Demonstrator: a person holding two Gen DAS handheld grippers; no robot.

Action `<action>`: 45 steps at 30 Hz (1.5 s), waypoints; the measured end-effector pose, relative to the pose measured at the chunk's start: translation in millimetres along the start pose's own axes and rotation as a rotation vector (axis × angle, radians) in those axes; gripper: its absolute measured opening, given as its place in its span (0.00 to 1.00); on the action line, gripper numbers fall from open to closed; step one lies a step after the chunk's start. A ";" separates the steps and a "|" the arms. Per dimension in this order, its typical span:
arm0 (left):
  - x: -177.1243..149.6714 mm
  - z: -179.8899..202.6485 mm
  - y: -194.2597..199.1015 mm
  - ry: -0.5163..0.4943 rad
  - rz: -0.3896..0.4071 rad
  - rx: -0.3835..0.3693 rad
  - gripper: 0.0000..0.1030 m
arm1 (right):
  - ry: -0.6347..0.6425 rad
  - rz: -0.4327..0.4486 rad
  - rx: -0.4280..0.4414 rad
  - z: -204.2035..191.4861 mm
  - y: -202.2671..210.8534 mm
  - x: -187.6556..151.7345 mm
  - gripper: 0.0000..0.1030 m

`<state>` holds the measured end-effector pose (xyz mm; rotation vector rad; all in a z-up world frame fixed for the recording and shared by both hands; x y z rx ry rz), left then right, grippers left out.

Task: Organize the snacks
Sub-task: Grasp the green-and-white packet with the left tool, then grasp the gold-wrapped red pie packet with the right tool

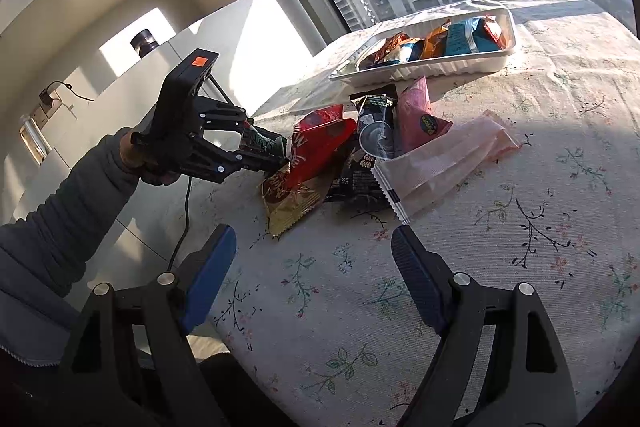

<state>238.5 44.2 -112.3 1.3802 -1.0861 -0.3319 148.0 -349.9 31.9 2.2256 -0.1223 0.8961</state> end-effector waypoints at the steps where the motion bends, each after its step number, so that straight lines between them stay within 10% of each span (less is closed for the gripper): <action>1: -1.2 3.0 1.1 0.008 0.013 -0.005 0.28 | 0.006 -0.001 -0.006 -0.7 -1.0 -0.3 0.77; 33: -87.9 22.9 54.0 0.705 0.331 -0.027 0.21 | 0.484 -0.294 -0.061 -106.8 -135.2 28.5 0.63; 45: -90.1 35.2 55.2 0.741 0.381 -0.059 0.21 | 0.524 -0.409 -0.220 -72.0 -172.7 35.7 0.63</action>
Point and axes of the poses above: each gripper's, at about its wrist camera, not at the fingertips, and y roughly against the way its jaws point, z to its right, x to its top, the point moved 6 cm from there along -y, roughly the way its jaws point, and after that the axes turned 3 degrees about x, right-handed, at the moved point
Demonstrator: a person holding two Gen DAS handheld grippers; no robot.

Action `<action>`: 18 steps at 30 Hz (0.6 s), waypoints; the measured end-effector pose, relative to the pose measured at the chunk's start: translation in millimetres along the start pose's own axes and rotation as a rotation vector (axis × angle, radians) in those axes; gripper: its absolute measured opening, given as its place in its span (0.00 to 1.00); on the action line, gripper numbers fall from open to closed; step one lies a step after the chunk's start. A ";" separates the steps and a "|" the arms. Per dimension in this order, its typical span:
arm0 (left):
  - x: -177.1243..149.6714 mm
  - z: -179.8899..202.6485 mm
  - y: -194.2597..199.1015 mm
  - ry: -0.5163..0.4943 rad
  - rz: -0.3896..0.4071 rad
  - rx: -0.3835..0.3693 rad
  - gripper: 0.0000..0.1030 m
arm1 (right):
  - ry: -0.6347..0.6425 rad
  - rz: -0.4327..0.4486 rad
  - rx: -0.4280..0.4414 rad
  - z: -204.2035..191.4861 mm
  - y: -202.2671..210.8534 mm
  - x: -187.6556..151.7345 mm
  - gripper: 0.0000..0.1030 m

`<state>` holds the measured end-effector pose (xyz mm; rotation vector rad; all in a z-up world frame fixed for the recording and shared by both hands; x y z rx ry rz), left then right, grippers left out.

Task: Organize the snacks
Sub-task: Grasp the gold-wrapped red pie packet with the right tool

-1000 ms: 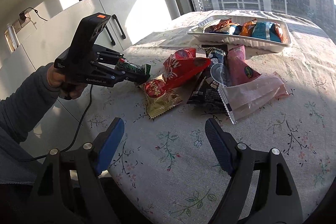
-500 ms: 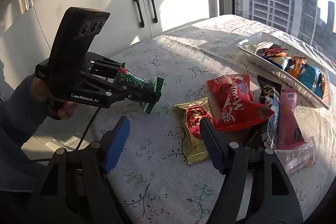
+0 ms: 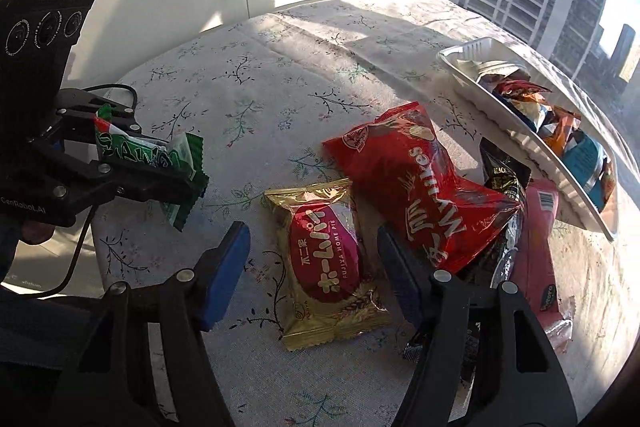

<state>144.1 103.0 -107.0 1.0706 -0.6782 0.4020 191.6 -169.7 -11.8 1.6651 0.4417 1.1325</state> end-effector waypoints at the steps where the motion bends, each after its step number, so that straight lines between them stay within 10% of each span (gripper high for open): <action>1: -0.6 0.6 -0.3 0.001 0.000 -0.003 0.21 | 0.006 -0.018 -0.007 1.1 -3.7 -2.1 0.62; 18: -4.8 6.2 -7.8 0.018 -0.004 -0.018 0.21 | -0.007 -0.073 0.069 -1.4 11.8 -18.2 0.30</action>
Point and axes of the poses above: each gripper's, at about its wrist camera, not at the fingertips, and y roughly against the way its jaws point, z to its right, x to its top, the point moved 6 cm from there along -y, roughly the way its jaws point, and after that the axes turned 3 degrees about x, right-handed, at the moved point
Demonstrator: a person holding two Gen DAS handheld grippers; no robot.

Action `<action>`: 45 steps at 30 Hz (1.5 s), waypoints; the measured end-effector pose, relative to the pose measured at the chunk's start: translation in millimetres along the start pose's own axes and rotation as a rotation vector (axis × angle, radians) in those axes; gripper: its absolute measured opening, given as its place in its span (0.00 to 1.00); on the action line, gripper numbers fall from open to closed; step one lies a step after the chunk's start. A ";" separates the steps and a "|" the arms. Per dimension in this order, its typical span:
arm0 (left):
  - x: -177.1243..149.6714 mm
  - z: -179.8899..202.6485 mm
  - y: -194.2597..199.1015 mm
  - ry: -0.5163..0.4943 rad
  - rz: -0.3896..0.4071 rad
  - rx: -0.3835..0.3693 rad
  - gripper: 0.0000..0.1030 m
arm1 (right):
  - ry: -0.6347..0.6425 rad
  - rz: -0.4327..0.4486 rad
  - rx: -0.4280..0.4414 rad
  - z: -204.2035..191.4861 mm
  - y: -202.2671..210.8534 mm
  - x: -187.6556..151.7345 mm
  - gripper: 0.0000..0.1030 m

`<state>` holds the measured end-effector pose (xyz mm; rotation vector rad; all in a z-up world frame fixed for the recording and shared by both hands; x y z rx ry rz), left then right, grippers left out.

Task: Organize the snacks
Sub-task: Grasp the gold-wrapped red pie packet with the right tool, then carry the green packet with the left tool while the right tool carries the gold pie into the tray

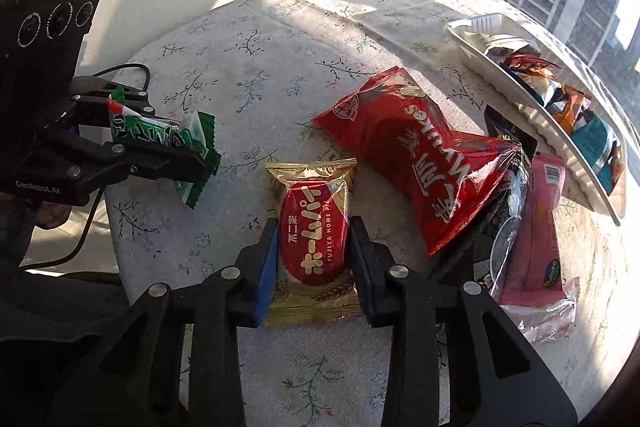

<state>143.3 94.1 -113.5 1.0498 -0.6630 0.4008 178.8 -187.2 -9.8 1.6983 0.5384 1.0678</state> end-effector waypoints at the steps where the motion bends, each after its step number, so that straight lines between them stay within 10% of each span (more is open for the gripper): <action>1: -0.1 0.7 -0.2 0.000 0.001 0.001 0.21 | -0.004 0.006 -0.002 -1.2 1.2 -1.5 0.29; 15: 20.4 13.3 2.8 -0.016 0.026 -0.011 0.21 | -0.207 0.265 0.137 -8.7 65.9 -40.5 0.28; 27: 91.3 26.3 -7.1 -0.079 0.077 -0.006 0.21 | -0.417 0.432 0.071 94.0 134.9 -60.3 0.28; 45: 247.9 4.1 -104.0 -0.140 0.037 0.136 0.21 | -0.595 0.490 -0.163 273.5 131.1 41.9 0.28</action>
Point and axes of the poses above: each gripper's, at about its wrist camera, not at the fingertips, and y roughly against the way its jaws point, z to its right, x to its top, the point moved 6 cm from there along -y, roughly the way its jaws point, and after that the axes turned 3 degrees about x, right-handed, at the moved point
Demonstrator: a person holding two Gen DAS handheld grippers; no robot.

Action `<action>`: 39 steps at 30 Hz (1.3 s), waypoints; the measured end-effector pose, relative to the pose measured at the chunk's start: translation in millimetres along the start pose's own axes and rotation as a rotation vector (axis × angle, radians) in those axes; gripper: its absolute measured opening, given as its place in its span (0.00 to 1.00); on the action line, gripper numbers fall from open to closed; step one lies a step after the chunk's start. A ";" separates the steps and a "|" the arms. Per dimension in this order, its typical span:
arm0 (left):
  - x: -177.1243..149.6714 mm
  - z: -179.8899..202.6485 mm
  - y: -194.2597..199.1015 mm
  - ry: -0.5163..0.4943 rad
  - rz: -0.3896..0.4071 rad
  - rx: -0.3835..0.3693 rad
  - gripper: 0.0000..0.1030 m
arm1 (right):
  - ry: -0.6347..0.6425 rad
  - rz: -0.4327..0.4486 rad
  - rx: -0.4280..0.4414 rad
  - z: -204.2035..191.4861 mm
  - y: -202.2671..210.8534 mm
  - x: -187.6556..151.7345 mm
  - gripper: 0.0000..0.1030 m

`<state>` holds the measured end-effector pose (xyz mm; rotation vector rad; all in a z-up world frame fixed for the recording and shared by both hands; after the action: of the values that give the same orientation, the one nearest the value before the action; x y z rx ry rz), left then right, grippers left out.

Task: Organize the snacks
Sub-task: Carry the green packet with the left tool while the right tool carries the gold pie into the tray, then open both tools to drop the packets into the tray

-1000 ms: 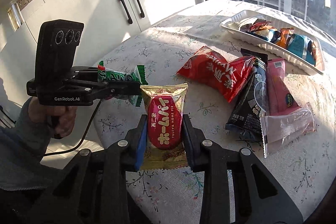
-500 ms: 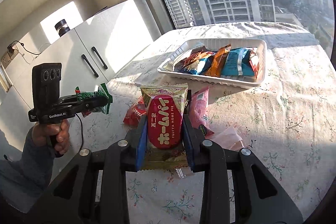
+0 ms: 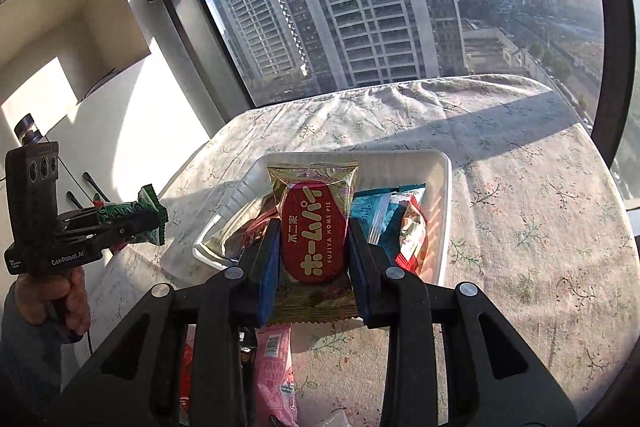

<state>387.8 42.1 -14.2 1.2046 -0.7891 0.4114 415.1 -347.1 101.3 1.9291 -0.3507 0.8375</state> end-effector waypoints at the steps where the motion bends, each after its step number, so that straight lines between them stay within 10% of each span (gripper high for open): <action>1: 3.9 -2.1 -10.4 0.002 -0.016 0.004 0.21 | 0.004 -0.011 -0.010 1.2 -12.2 3.3 0.28; 27: 19.2 13.7 -127.4 -0.047 -0.179 0.017 0.23 | 0.094 -0.039 -0.196 26.7 -87.8 -10.4 0.29; 39: 20.3 22.7 -121.4 -0.061 -0.168 0.035 0.44 | 0.090 -0.040 -0.177 30.2 -95.1 -16.8 0.45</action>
<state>475.1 -21.8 -77.3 1.3103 -0.7283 0.2521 468.5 -328.3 17.4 1.7238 -0.3198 0.8357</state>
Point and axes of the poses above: each gripper's, at about its wrist camera, not at the fingertips, and y roughly against the way its jaws point, z to its right, x to its top, the point moved 6 cm from there along -y, roughly the way its jaws point, and after that the axes turned 3 degrees about x, right-handed, at the moved point
